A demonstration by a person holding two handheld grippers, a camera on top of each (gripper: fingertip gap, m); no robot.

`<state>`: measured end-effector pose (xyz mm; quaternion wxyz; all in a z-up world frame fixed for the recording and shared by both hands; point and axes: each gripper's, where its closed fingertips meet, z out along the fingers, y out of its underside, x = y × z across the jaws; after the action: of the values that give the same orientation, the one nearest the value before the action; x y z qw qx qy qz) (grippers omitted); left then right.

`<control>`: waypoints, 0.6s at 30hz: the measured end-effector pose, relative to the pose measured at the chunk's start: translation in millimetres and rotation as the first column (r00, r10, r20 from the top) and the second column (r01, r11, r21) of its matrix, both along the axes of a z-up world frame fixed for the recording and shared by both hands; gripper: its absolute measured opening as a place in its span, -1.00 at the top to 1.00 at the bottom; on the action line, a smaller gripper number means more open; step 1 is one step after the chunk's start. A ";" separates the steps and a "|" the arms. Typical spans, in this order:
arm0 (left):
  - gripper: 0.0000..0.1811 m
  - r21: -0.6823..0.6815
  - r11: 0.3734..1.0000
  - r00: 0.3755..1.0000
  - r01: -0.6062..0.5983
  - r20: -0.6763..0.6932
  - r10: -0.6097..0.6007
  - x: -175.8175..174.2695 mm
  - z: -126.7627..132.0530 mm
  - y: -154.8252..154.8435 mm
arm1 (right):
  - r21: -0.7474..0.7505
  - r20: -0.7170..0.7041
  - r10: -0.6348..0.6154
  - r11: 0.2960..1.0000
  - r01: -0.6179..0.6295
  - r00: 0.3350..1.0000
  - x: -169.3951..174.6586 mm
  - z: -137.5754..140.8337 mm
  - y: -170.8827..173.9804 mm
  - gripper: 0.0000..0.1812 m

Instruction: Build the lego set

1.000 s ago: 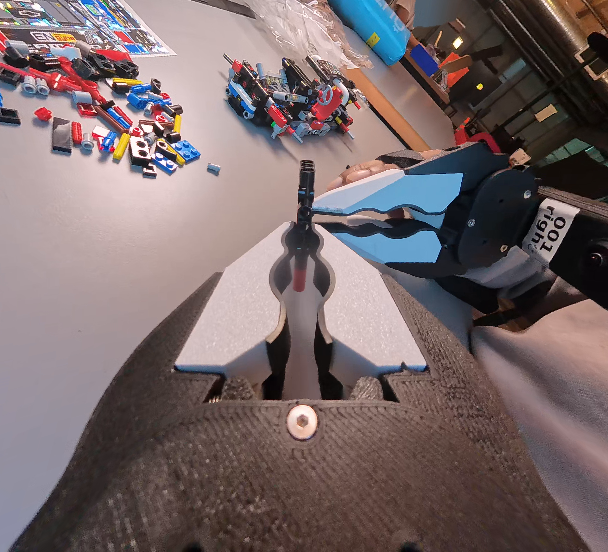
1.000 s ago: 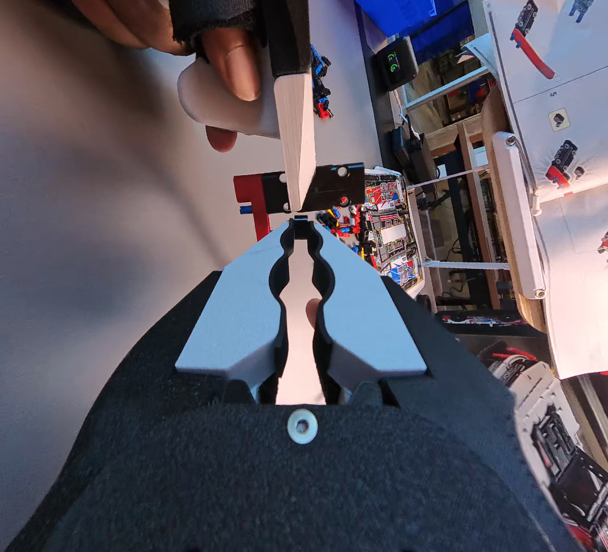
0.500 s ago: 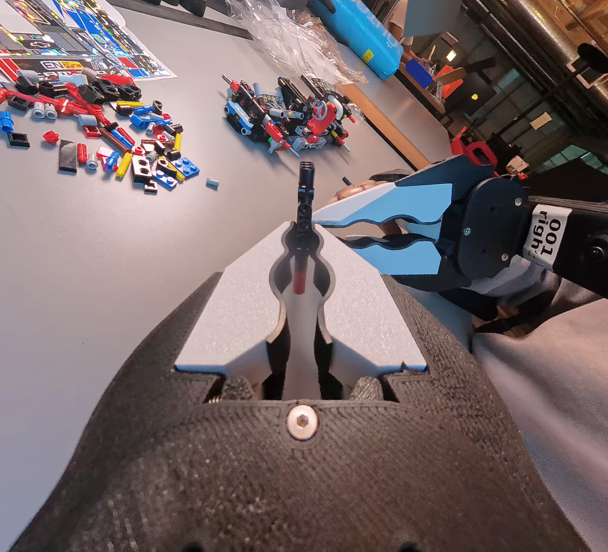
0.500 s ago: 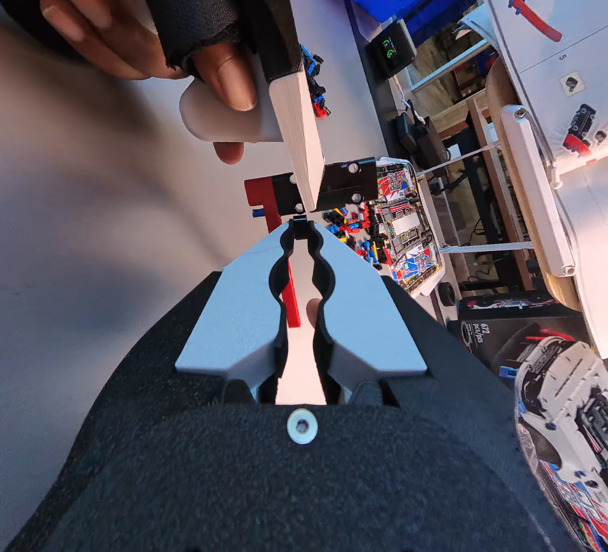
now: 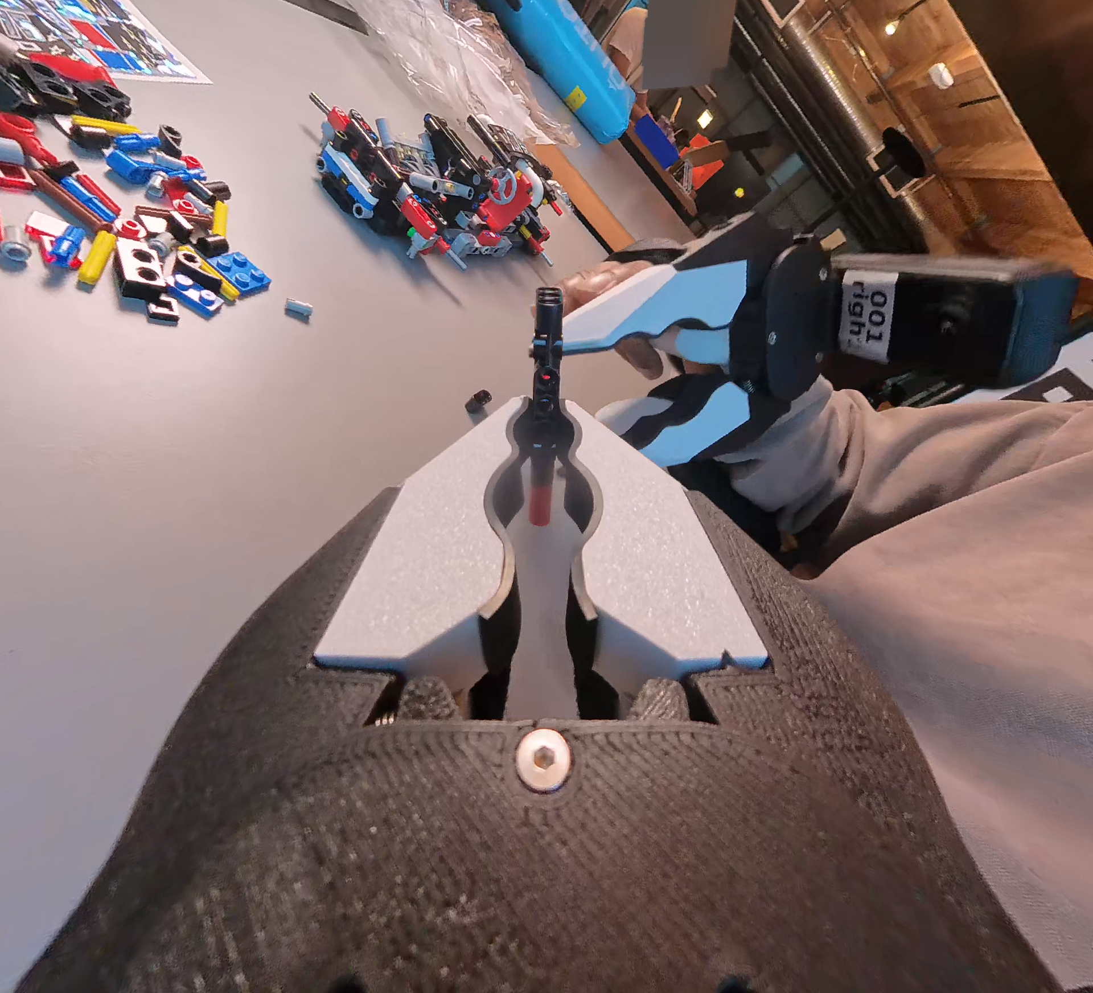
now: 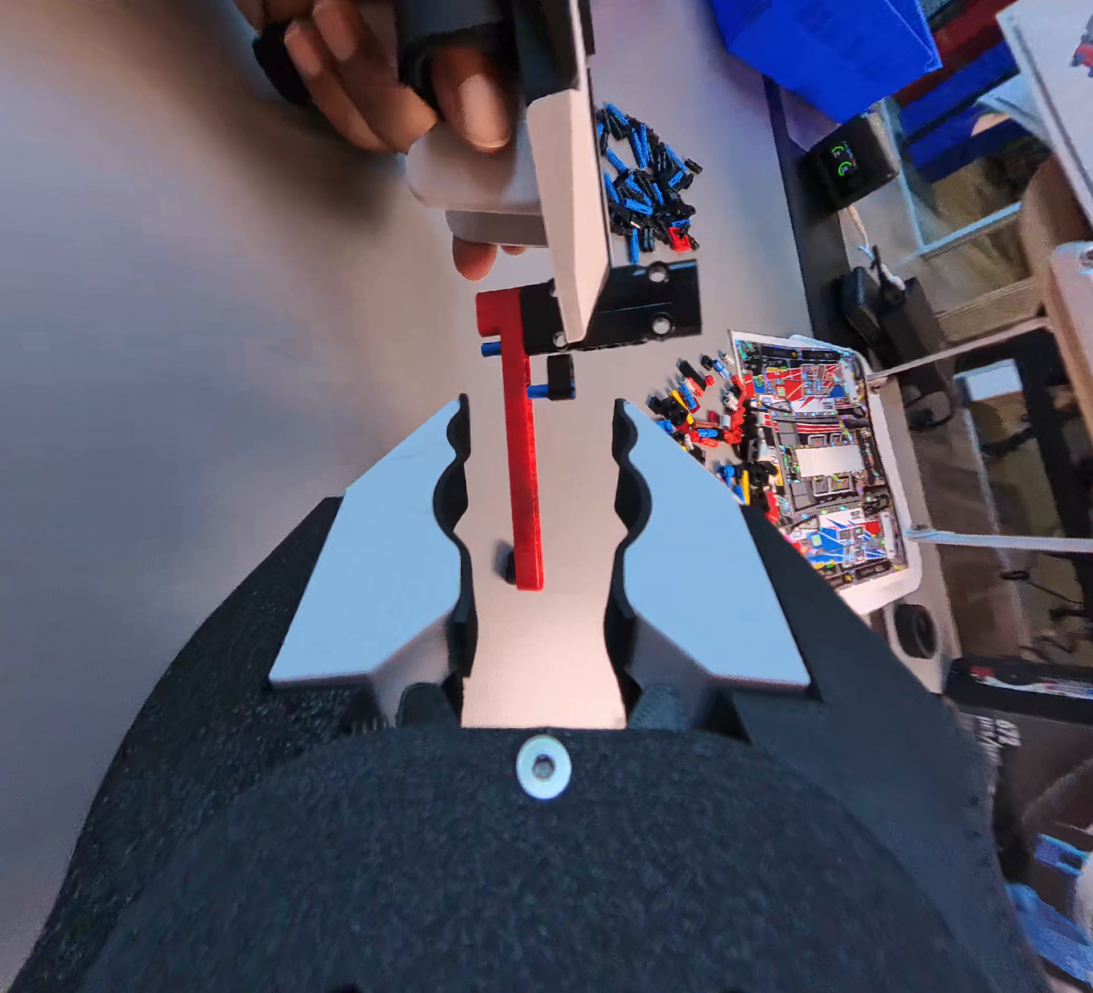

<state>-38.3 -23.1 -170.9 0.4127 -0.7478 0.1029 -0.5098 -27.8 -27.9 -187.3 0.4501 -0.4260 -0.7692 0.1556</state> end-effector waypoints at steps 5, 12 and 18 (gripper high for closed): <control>0.95 -0.046 0.999 0.999 -0.018 0.044 0.020 -1.5 -2.4 2.9 | 0.139 0.037 -0.005 0.990 0.000 0.999 -9.5 -9.6 0.4 0.67; 0.95 -0.077 0.996 0.998 -0.040 0.055 0.044 -3.2 -6.3 5.6 | 0.209 0.076 -0.050 0.977 0.033 0.996 -12.0 -11.6 5.9 0.76; 0.95 -0.091 0.995 0.997 -0.041 0.057 0.047 -2.4 -9.0 5.2 | 0.216 0.098 -0.063 0.976 0.041 0.993 -11.1 -14.4 4.5 0.76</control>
<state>-40.7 -18.0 -179.9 0.3928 -0.7521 0.0512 -0.5266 -38.9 -23.5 -201.8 0.4566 -0.4026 -0.7925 0.0379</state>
